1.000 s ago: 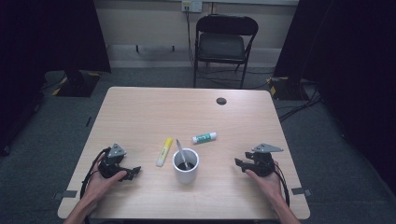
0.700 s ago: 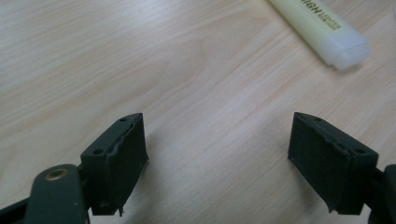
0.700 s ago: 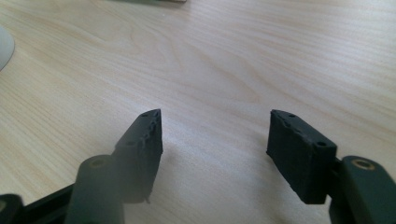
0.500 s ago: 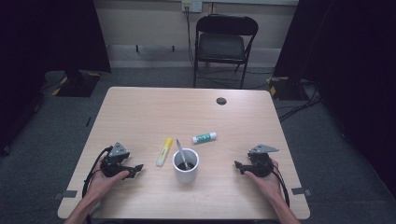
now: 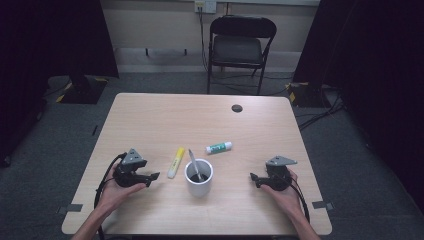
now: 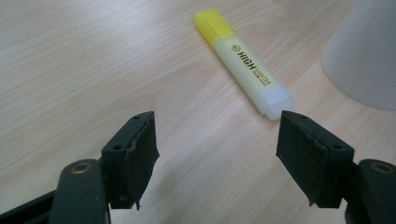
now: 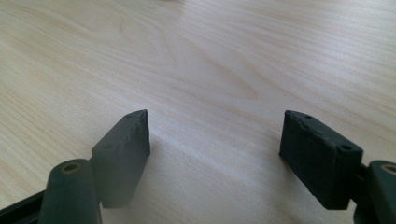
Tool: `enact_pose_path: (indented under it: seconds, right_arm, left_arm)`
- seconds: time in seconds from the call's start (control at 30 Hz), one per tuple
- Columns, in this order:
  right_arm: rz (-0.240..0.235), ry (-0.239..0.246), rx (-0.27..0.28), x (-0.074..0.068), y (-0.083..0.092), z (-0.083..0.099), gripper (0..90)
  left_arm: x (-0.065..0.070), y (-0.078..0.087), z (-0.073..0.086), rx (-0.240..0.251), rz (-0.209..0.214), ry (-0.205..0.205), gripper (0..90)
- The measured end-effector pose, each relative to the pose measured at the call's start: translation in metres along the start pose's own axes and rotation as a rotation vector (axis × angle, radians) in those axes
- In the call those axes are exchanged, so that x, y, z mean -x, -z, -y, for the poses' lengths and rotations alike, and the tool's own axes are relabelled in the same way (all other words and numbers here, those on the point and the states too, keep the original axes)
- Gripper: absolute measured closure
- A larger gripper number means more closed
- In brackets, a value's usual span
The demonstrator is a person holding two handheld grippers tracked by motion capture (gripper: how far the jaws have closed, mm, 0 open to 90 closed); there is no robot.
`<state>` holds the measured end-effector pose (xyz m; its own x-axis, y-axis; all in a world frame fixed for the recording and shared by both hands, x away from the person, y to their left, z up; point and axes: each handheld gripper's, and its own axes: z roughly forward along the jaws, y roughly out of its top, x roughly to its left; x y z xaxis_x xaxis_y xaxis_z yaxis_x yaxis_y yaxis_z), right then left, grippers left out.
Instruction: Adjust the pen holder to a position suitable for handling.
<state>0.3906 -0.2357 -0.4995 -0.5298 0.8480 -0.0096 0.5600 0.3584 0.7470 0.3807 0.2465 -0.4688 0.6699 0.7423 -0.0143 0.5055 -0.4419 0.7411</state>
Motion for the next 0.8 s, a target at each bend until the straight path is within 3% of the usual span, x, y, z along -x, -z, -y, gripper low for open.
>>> enact_pose_path:
  seconds: [0.2, 0.3, 0.33, 0.47, 0.57, 0.63, 0.8]
  right_arm:
    - [0.0, 0.0, 0.0, 0.0, 0.0, 0.0, 23.5]
    - [0.0, 0.0, 0.0, 0.0, 0.0, 0.0, 23.5]
    - [0.0, 0.0, 0.0, 0.0, 0.0, 0.0, 23.6]
    - [-0.001, 0.0, 0.0, 0.0, 0.0, 0.0, 23.5]
    - [-0.001, 0.0, 0.0, 0.0, 0.0, 0.0, 23.5]
    - [-0.001, 0.0, 0.0, 0.0, 0.0, 0.0, 23.5]
    - [-0.001, 0.0, 0.0, 0.0, 0.0, 0.0, 23.5]
  left_arm:
    - [-0.001, -0.008, -0.014, 0.003, 0.012, -0.01, 33.0]
    - [-0.001, -0.012, -0.017, 0.004, 0.025, 0.007, 34.7]
    - [0.0, -0.016, -0.023, 0.003, 0.027, -0.018, 35.0]
    - [0.003, -0.025, -0.034, 0.009, 0.051, -0.001, 36.8]
    - [0.005, -0.031, -0.036, 0.007, 0.051, 0.006, 36.0]
    - [0.005, -0.042, -0.036, -0.021, 0.042, -0.009, 35.2]
    - [0.007, -0.056, -0.035, -0.039, 0.038, 0.011, 34.0]
